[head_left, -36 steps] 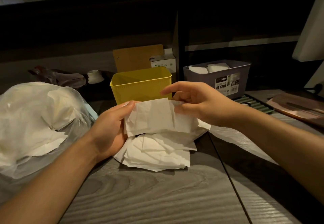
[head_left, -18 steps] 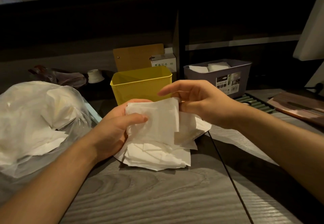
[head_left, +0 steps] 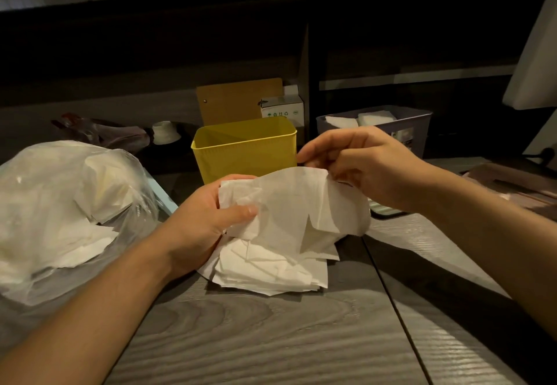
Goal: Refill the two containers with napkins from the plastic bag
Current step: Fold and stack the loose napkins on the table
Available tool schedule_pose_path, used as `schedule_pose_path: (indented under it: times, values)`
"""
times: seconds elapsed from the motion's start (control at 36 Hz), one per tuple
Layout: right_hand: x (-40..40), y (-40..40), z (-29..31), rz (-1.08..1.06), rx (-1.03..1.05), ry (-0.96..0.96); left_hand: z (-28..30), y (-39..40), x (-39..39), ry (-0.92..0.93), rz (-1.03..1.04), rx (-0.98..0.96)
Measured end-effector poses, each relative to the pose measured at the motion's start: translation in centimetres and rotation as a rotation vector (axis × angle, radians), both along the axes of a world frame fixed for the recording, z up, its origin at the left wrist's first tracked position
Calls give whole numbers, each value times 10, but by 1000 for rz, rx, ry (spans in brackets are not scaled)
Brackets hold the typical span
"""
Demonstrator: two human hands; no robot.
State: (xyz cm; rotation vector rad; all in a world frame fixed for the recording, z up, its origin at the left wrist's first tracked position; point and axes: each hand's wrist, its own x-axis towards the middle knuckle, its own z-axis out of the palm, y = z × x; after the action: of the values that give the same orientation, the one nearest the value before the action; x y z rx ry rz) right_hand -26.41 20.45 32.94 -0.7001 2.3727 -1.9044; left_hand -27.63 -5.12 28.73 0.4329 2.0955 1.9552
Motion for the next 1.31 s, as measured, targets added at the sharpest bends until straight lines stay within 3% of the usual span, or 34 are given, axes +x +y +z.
schedule_pose_path:
  times: [0.14, 0.28, 0.39, 0.56, 0.81, 1.11, 1.19, 1.31]
  values:
    - [2, 10, 8, 40, 131, -5, 0, 1, 0, -24, 20, 15]
    - [2, 15, 13, 39, 409, 57, 1, 3, 0, -43, 30, 55]
    - [7, 19, 18, 156, 418, -11, 0, 3, 0, -50, 36, 51]
    - [15, 16, 23, 219, 442, 78, 0, 3, -1, -42, 34, 43]
    - [15, 9, 23, 106, 633, 313, 0, 2, -2, -59, 28, 44]
    - [11, 5, 19, 52, 573, 421, -1, 1, -3, -70, 32, 47]
    - [9, 7, 20, 3, 558, 528, 1, 3, -2, -86, 36, 74]
    - [12, 8, 27, -95, 347, 597, 2, 6, -1, -122, 33, 111]
